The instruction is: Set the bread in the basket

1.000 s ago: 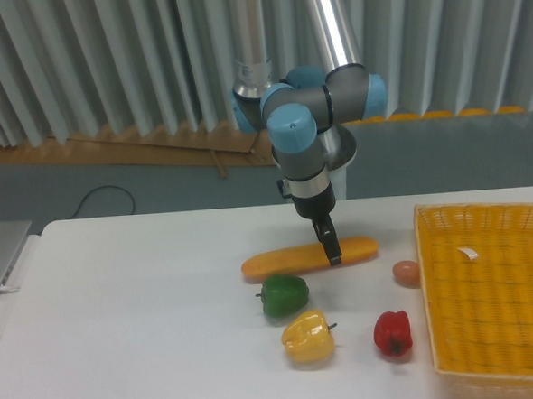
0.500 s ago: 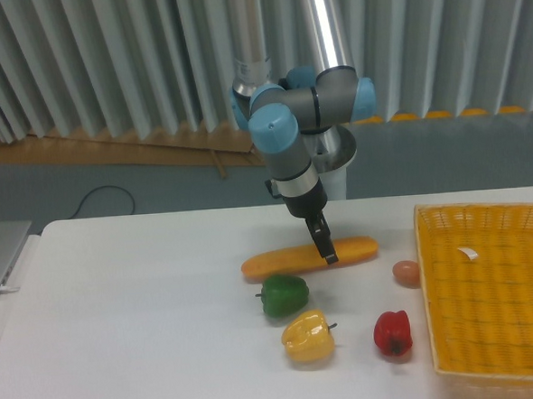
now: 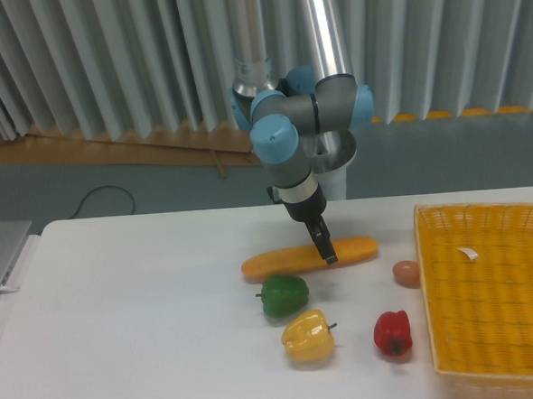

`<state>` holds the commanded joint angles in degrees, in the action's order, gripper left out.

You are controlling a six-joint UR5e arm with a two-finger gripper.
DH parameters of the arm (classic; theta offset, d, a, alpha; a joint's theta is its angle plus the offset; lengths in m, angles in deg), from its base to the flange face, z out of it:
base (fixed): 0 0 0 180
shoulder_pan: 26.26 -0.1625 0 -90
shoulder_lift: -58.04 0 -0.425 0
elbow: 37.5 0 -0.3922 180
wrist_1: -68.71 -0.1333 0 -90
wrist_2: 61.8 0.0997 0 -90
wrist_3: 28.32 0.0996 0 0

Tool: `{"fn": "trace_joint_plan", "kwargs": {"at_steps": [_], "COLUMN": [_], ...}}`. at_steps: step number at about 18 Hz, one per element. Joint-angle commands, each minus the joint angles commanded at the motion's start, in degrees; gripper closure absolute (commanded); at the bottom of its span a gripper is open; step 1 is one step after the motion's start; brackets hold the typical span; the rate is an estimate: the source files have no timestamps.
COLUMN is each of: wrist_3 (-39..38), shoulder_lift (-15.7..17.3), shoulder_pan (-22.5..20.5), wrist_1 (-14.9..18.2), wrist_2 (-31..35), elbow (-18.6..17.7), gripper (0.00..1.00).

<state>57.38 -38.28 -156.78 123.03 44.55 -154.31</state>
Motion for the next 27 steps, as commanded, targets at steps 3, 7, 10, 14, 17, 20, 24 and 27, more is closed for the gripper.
{"fn": "trace_joint_plan", "kwargs": {"at_steps": [3,7,10,14,17,20,24,27], "wrist_3": [-1.58,-1.59,-1.68,-1.76,-2.64,-2.38,-2.29,-2.29], "shoulder_lift": [-0.97,-1.5,-5.09,-5.11,-3.26,-2.03,-2.2,-2.2], "shoulder_pan": [0.17,0.09,0.18,0.79,2.28,2.2,2.46,2.46], "wrist_1": [-1.58,-2.11,-2.2,-2.46,-2.37,-2.29,-2.46,-2.55], "wrist_2": [0.61,0.88,0.97,0.97,1.06,1.06,3.77,4.05], "elbow": [0.26,1.58,3.6,2.73,2.29,1.59,1.06,0.7], "gripper": [0.0,0.0,0.0,0.0,0.0,0.0,0.0,0.0]}}
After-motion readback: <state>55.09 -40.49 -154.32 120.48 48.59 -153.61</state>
